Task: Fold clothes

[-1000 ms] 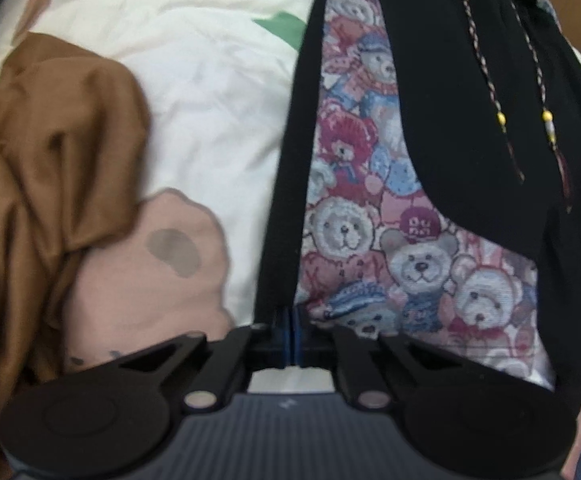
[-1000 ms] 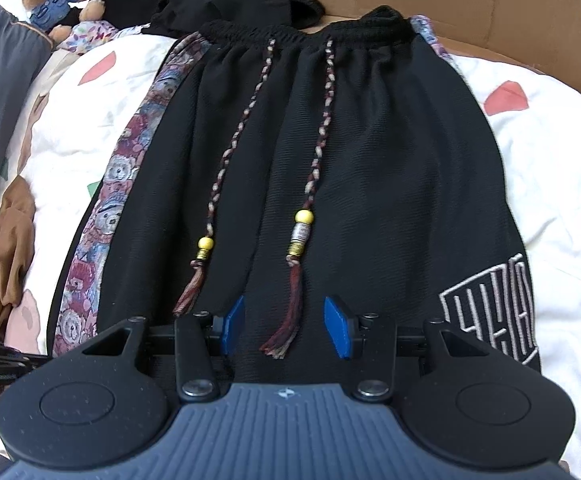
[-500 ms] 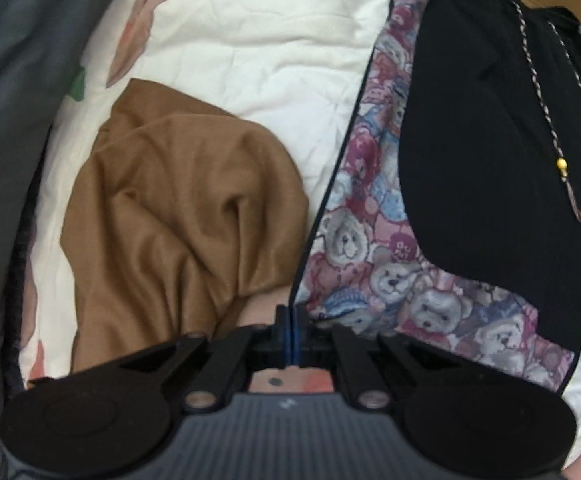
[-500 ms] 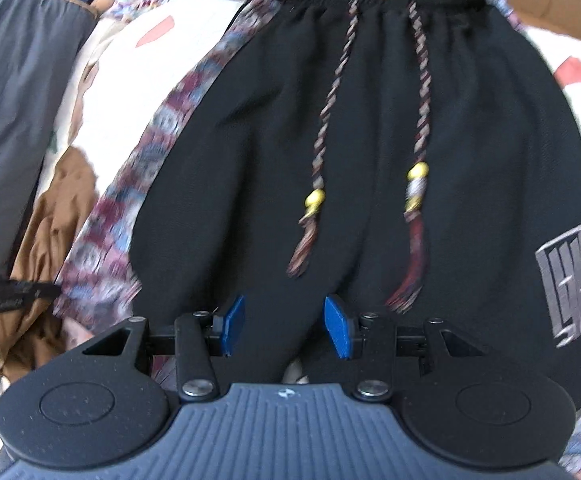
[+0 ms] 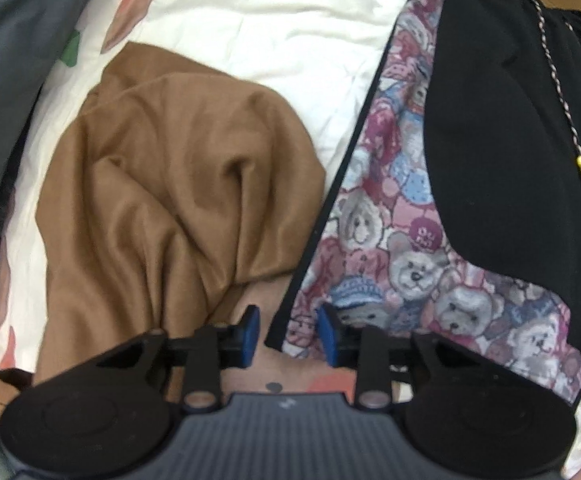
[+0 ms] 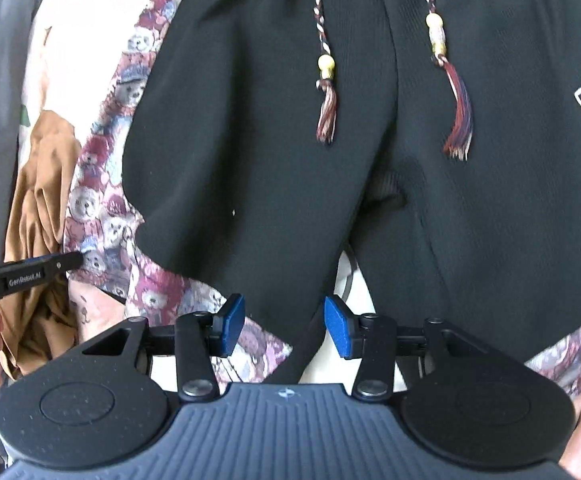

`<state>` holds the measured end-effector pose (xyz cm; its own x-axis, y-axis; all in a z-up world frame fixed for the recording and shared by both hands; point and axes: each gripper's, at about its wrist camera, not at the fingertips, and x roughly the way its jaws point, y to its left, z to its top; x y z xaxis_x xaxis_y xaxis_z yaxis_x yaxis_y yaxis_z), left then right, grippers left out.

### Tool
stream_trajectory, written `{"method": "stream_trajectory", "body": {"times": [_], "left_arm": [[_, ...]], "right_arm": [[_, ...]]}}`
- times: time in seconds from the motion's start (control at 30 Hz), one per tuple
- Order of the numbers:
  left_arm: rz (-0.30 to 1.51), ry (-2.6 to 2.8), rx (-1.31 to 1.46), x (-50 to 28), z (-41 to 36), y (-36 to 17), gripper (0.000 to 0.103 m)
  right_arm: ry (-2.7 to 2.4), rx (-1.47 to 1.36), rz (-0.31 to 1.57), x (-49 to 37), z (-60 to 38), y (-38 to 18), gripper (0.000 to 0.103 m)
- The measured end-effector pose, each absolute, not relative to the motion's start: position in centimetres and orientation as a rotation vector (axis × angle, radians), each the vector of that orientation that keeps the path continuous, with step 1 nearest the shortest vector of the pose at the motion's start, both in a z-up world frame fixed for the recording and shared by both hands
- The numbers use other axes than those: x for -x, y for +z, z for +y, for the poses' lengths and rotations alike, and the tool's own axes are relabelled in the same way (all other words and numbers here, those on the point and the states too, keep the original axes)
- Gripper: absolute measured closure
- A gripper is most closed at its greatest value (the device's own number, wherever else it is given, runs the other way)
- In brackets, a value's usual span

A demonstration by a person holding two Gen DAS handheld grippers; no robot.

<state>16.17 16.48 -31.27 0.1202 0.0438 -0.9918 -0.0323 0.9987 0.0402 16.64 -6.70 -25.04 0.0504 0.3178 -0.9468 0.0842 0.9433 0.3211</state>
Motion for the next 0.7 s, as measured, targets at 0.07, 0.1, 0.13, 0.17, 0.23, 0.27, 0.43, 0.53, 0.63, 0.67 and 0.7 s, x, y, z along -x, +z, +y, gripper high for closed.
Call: {"method": "stream_trajectory", "body": {"times": [0.07,0.1,0.13,0.17,0.23,0.27,0.43,0.53,0.63,0.67,0.7], "left_arm": [[1.442,0.055,-0.028,-16.2,16.5,-31.1,0.096],[1.437,0.055,-0.039,-16.2,16.4,-31.0,0.096],[1.428,0.069,-0.05,-16.3,16.7,-30.5,0.097],[1.417,0.084,-0.06,-16.4,17.1,-30.0,0.097],[1.395,0.116,-0.079,-16.6,17.7,-29.0,0.098],[1.384,0.131,-0.089,-16.7,18.1,-28.4,0.098],[1.373,0.142,-0.102,-16.9,18.3,-26.7,0.098],[1.361,0.161,-0.148,-17.6,18.5,-27.4,0.098],[1.349,0.18,-0.165,-18.7,19.3,-28.1,0.098],[1.35,0.183,-0.168,-19.1,19.7,-28.3,0.098],[1.352,0.186,-0.171,-19.6,20.1,-28.4,0.098]], "right_arm": [[0.181,-0.366,1.537,-16.1,-6.9,-25.4,0.054],[0.178,-0.375,1.543,-16.0,-7.0,-25.5,0.054],[0.175,-0.383,1.55,-15.8,-7.1,-25.6,0.054],[0.172,-0.385,1.558,-15.6,-7.2,-25.7,0.054],[0.167,-0.388,1.575,-15.2,-7.5,-25.9,0.054],[0.171,-0.387,1.581,-15.0,-7.6,-25.9,0.054],[0.18,-0.388,1.59,-14.2,-7.6,-26.0,0.054],[0.197,-0.406,1.602,-13.7,-7.1,-26.4,0.054],[0.196,-0.437,1.606,-13.2,-6.8,-26.9,0.054],[0.196,-0.448,1.607,-13.0,-6.7,-27.3,0.054],[0.193,-0.454,1.608,-12.8,-6.6,-27.6,0.054]]}}
